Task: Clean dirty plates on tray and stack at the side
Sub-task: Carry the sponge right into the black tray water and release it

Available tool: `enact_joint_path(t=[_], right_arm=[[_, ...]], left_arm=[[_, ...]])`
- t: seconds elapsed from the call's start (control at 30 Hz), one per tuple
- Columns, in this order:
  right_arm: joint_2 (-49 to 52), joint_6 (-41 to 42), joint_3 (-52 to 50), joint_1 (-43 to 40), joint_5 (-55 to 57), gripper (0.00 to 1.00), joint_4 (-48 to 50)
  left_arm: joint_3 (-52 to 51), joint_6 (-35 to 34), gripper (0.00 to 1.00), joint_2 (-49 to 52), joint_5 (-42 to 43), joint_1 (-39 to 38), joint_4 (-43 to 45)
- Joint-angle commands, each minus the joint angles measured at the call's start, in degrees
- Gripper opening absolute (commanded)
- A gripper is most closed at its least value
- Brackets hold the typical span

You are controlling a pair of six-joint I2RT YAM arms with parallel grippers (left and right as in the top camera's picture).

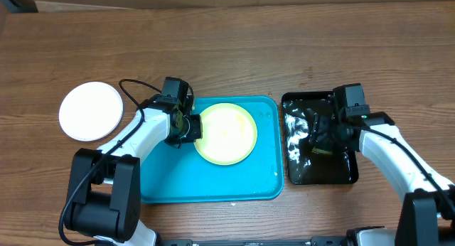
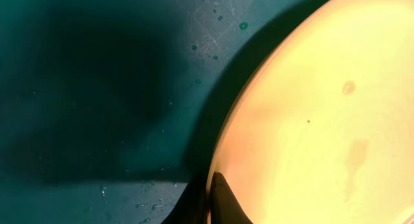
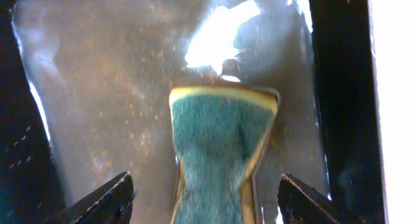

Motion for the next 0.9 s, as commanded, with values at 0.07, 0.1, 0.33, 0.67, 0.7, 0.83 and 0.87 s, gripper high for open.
enact_joint_path(t=[0.07,0.1,0.33,0.67,0.7,0.83,0.87], right_arm=[[4.8,0.7,-4.7,0.2,1.1,0.72,5.4],[5.6,1.2,-4.9,0.2,1.1,0.72,5.8],[6.8,1.1,-2.4,0.2,-1.3,0.44,4.7],[6.3,1.1,2.7,0.2,-3.6,0.92,-10.1],[6.3,1.1,2.1,0.2,-3.6,0.91,-9.9],[6.3,1.1,-0.6,0.2,-3.4,0.58,-5.0],[6.3,1.1,-1.0,0.2,-3.4,0.48,-4.2]], left_arm=[[-0.4,0.7,0.04,0.5,-1.5,-0.1,0.2],[-0.4,0.7,0.04,0.5,-1.5,-0.1,0.2],[-0.4,0.7,0.04,0.5,-1.5,-0.1,0.1],[-0.4,0.7,0.04,0.5,-1.5,-0.1,0.0],[-0.4,0.7,0.04,0.5,-1.5,-0.1,0.0],[-0.4,0.7,0.04,0.5,-1.5,-0.1,0.0],[-0.4,0.7,0.04,0.5,-1.5,-0.1,0.0]])
